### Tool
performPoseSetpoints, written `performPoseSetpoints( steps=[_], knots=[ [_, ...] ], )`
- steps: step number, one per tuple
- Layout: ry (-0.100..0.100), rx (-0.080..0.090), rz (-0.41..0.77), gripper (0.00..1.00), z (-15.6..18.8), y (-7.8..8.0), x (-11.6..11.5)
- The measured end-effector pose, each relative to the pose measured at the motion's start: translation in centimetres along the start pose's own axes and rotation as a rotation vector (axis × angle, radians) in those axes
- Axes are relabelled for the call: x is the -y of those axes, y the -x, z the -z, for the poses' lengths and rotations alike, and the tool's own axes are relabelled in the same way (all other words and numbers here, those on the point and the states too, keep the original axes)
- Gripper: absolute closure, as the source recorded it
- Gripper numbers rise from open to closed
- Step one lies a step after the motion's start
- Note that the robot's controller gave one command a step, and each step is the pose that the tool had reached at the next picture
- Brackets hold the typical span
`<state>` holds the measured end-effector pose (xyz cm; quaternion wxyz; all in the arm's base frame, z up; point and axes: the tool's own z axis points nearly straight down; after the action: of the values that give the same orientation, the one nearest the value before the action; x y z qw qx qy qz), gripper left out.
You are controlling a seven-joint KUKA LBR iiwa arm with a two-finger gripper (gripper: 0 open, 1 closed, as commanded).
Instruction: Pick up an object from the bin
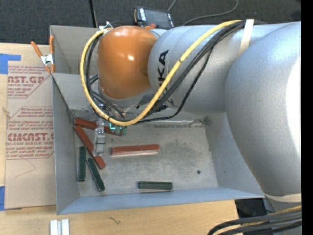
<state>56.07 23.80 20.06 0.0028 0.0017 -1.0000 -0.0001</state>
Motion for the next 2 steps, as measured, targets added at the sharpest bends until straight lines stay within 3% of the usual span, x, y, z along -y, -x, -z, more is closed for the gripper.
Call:
performPoseSetpoints(
  steps=[1, 2],
  knots=[
    [-0.004, 0.0, 0.043, 0.0, -13.5, -0.8, 15.1],
    [0.002, 0.009, 0.004, 0.0, -9.9, -0.8, 14.9]
  ],
)
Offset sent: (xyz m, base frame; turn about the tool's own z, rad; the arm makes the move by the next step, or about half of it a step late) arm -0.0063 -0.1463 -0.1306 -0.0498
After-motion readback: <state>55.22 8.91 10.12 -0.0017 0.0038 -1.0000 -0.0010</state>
